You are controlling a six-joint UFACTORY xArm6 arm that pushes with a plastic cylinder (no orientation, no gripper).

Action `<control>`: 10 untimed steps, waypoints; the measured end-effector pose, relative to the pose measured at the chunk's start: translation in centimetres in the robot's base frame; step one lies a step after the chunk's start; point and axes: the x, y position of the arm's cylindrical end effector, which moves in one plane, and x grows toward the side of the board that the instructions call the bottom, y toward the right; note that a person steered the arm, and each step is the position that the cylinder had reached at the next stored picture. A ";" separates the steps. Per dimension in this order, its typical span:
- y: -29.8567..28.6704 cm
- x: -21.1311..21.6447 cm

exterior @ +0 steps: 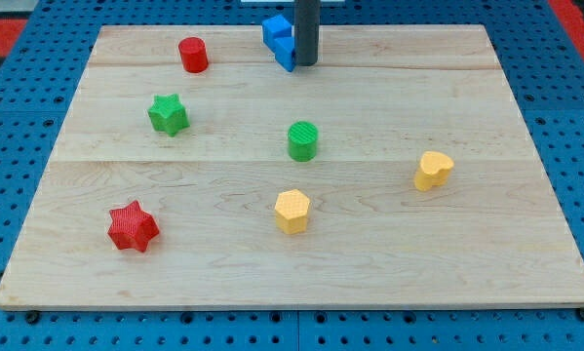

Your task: Move your arm to the top left of the board

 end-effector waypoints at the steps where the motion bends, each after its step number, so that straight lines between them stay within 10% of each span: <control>1: -0.2 0.9; 7: -14.4 3.5; 10: -26.4 -2.0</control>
